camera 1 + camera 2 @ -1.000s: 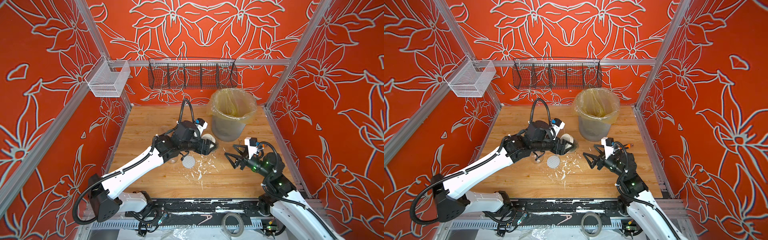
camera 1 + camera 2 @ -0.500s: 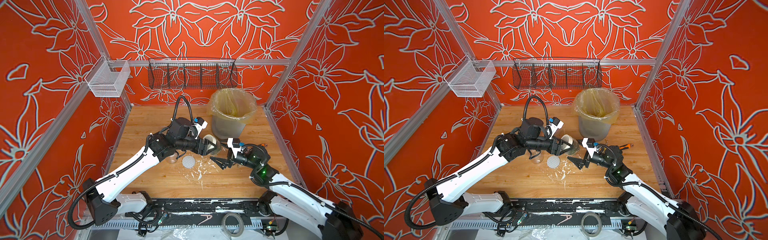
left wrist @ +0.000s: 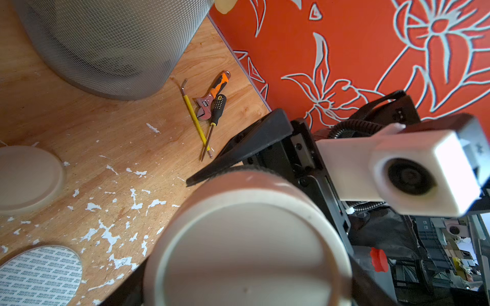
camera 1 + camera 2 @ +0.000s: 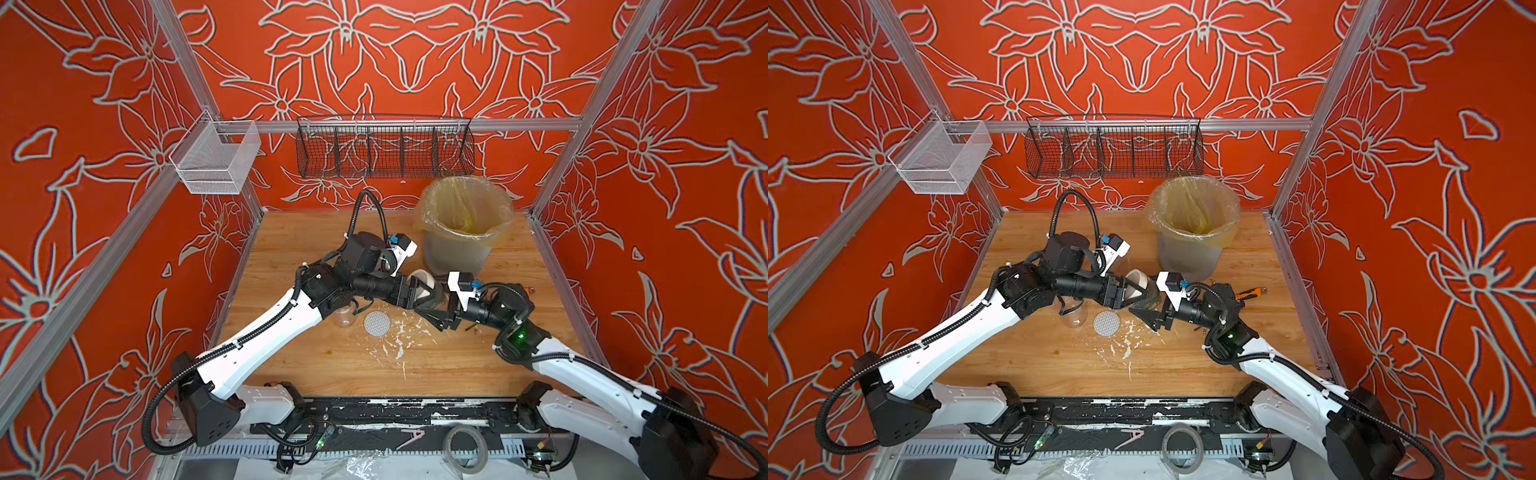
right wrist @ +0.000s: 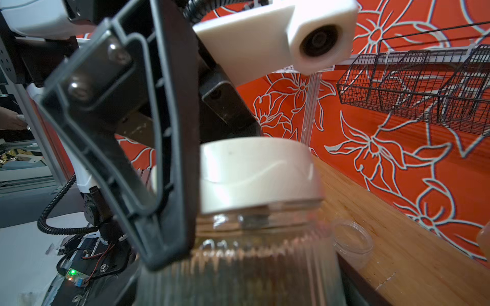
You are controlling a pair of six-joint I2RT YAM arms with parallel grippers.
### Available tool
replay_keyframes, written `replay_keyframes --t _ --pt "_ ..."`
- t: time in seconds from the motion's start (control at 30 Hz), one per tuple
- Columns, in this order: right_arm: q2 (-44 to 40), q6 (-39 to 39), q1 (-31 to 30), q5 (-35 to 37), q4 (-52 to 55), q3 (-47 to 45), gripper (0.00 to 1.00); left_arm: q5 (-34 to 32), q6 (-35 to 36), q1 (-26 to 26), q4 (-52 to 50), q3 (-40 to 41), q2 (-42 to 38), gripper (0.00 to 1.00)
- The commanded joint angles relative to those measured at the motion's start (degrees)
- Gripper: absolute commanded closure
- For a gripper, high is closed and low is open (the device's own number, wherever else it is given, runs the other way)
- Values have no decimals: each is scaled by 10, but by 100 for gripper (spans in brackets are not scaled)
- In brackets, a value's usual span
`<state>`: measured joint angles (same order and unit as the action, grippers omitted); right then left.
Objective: Empty moldy tea leaves from jars
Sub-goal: Pick up the jar from the center of the board.
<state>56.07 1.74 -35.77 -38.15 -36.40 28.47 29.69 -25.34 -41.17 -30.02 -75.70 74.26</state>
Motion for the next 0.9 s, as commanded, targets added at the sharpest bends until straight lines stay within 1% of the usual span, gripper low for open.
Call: replay_keyframes --t 0.0,0.03,0.1,0.17,0.23,0.27,0.33,0.4,0.43,0.53,0.7,0.8,0.87 --pt "-6 -58 -13 45 31 28 48 7 -50 0 24 -21 12 75" --pt "-8 -83 -18 69 43 31 51 -1 -71 1 24 -23 16 73" --pt "-9 -130 -29 118 58 32 54 -4 -108 3 22 -27 24 67" --pt "-8 -168 -36 163 55 29 56 -5 -137 4 22 -30 31 57" --pt "-6 -182 -36 180 41 25 56 -6 -143 4 27 -30 29 42" --pt "-6 -184 -36 178 39 25 56 -10 -139 4 29 -30 26 33" --pt "-5 -177 -36 156 37 28 57 -31 -123 4 26 -29 16 13" --pt "-4 -158 -36 136 21 24 57 -53 -105 5 21 -29 5 1" --pt "-3 -148 -36 131 11 20 57 -65 -95 5 19 -29 -1 2" --pt "-7 -125 -36 132 -10 11 59 -89 -60 6 11 -35 -16 2" --pt "-20 -115 -36 140 -6 4 60 -115 17 8 -18 -64 -34 2" --pt "-31 -109 -36 143 -3 1 60 -126 104 11 -42 -78 -45 2" --pt "-37 -109 -36 140 2 -1 61 -112 166 14 -53 -80 -51 2"
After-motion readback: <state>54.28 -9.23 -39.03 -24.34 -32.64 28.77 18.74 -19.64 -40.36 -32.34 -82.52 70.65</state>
